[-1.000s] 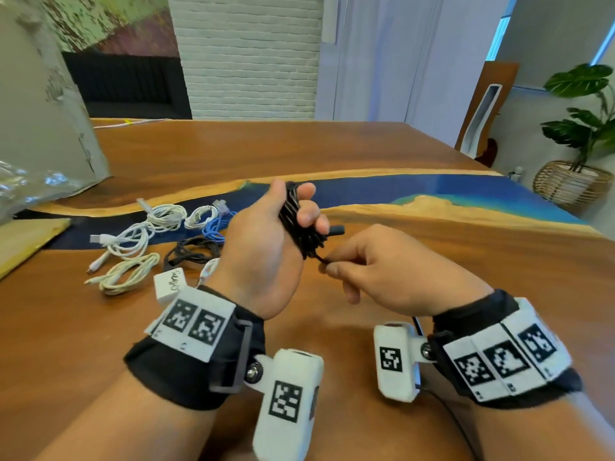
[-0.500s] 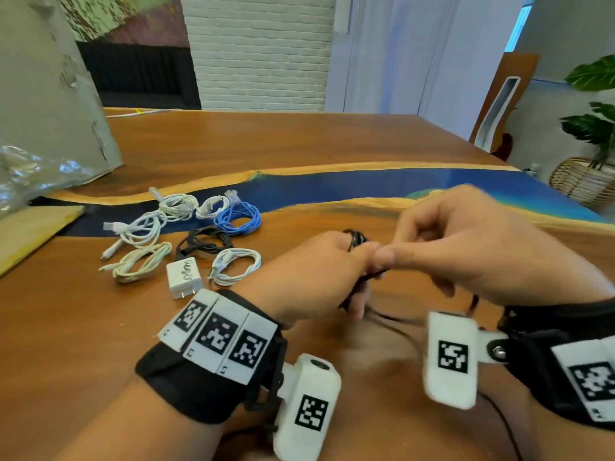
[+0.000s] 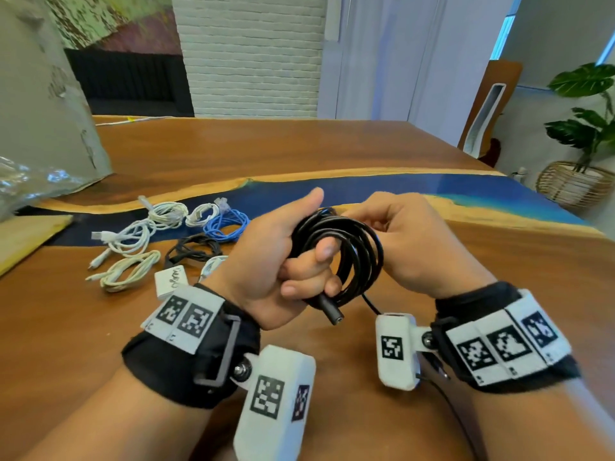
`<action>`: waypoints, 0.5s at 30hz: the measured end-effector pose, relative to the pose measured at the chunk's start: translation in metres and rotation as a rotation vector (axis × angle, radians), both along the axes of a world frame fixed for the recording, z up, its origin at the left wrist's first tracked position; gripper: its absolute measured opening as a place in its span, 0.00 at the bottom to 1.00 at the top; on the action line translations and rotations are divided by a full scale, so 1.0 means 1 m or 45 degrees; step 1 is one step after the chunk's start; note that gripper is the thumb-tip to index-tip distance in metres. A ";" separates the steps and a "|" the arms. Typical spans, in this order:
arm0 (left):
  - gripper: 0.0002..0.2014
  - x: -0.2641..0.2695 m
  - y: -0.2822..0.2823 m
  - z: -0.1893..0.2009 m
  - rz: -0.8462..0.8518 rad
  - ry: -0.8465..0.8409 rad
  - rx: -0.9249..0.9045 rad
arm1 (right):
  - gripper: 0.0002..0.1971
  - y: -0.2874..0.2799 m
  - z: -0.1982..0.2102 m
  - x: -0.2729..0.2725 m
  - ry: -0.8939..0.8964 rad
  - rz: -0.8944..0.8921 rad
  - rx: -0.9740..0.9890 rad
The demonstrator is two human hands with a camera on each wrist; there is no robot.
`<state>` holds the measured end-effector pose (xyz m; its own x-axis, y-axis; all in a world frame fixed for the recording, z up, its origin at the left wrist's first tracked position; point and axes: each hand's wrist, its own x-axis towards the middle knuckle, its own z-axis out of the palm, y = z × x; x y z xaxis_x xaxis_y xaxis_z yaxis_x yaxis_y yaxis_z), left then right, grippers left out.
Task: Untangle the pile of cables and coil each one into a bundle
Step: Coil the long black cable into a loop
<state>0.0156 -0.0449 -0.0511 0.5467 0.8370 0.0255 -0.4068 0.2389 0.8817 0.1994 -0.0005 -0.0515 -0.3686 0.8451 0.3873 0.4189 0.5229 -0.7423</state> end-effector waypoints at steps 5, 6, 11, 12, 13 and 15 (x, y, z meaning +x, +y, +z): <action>0.32 0.001 0.001 -0.003 -0.014 -0.043 -0.024 | 0.03 -0.011 -0.006 -0.017 0.298 0.221 -0.309; 0.32 -0.001 0.002 -0.004 0.001 -0.037 -0.026 | 0.04 -0.013 -0.007 -0.020 0.377 0.285 -0.417; 0.35 -0.007 0.009 -0.007 0.157 0.002 -0.069 | 0.26 -0.016 -0.007 -0.019 0.639 0.371 -0.778; 0.36 -0.008 0.009 -0.008 0.178 -0.003 -0.081 | 0.23 -0.017 -0.007 -0.019 0.624 0.402 -0.749; 0.36 -0.008 0.010 -0.009 0.198 -0.017 -0.098 | 0.19 -0.019 -0.007 -0.020 0.597 0.428 -0.706; 0.35 -0.005 0.013 -0.010 0.251 -0.067 -0.161 | 0.11 -0.020 -0.009 -0.022 0.538 0.392 -0.601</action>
<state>0.0107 -0.0323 -0.0615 0.3734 0.9256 -0.0625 -0.5008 0.2579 0.8262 0.1775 -0.0201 -0.0600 -0.5171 0.8394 0.1675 -0.0705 0.1533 -0.9857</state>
